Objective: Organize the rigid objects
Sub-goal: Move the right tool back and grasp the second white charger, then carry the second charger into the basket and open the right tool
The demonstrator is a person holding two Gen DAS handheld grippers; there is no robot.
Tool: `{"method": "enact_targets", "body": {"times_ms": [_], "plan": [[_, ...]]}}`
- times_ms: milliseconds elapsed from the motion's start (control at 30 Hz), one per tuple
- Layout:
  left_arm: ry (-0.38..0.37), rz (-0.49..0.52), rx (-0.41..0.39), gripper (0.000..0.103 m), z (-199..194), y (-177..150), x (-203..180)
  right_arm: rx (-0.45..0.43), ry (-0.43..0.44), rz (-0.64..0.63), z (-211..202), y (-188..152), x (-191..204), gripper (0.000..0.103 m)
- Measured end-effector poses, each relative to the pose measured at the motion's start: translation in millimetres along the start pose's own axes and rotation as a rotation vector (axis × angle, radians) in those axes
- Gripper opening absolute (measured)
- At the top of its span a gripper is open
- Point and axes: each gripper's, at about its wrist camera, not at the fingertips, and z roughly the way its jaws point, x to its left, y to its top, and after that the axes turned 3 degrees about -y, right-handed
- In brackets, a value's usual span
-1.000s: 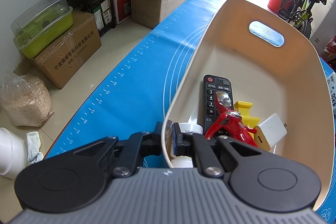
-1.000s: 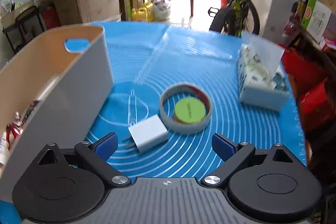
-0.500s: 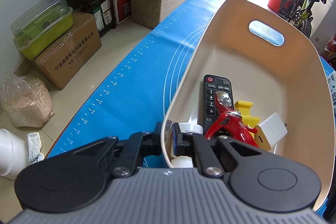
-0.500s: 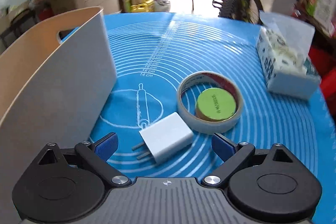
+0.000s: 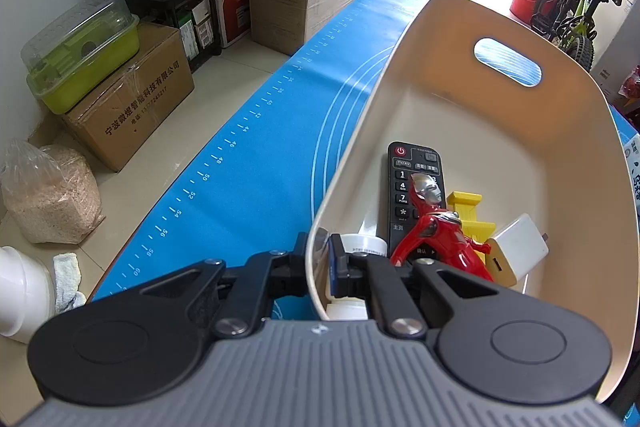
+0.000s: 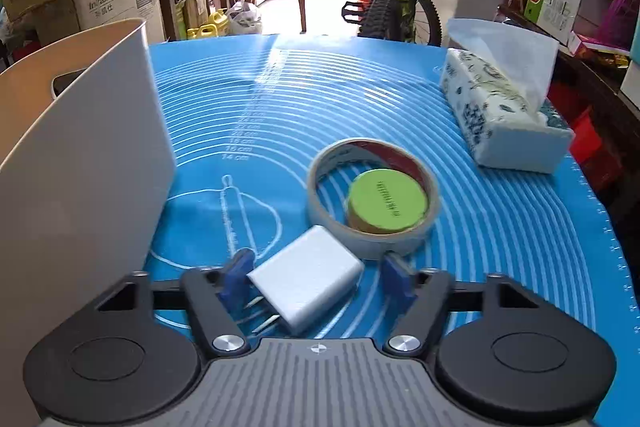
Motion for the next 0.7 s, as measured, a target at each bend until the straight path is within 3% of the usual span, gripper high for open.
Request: {"method": "enact_targets", "body": {"times_ms": [700], "plan": [[0.000, -0.001, 0.001, 0.011, 0.3, 0.3, -0.2, -0.130, 0.056, -0.071, -42.3, -15.5, -25.8, 0.061]]}}
